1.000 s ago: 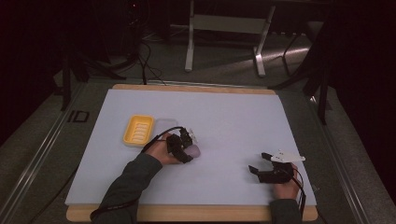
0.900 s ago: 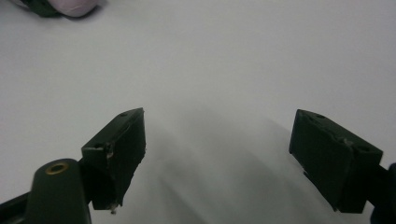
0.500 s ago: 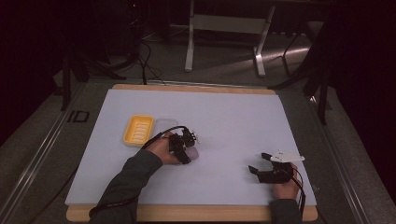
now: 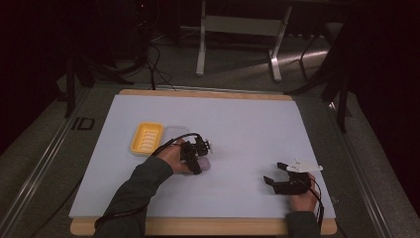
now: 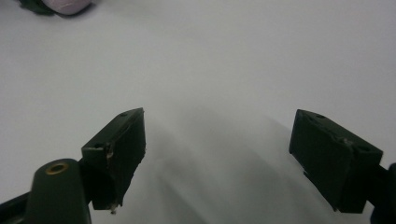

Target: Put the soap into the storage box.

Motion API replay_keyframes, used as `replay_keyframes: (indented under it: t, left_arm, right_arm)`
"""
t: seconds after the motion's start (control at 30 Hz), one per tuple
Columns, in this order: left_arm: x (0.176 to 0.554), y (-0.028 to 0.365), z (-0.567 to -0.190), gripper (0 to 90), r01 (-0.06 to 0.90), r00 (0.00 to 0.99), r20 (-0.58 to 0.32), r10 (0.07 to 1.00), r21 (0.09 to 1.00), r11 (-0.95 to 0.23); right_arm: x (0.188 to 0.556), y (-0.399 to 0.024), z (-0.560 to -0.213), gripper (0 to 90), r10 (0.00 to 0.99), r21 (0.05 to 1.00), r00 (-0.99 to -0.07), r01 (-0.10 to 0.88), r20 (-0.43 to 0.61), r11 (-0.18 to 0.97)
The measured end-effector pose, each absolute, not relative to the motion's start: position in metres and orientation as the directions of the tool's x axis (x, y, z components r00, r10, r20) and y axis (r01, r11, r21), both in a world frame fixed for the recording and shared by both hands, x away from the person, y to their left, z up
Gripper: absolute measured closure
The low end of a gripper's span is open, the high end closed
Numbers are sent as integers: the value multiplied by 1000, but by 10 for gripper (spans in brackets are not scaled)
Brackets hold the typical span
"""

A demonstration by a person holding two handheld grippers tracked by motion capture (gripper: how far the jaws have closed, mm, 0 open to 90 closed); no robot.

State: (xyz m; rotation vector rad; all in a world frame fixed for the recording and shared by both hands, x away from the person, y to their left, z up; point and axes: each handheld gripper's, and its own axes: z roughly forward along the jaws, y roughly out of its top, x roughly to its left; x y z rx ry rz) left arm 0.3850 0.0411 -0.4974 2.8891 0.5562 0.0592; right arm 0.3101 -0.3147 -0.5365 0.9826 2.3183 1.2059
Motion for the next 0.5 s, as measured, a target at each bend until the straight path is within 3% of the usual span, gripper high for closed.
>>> replay_keyframes:
  t: [0.5]
  left_arm:
    - [385,53,-487,499,359,929,4,369,229,-905]
  right_arm:
    - [310,-314,-537,182,715,814,-699,419,8,401]
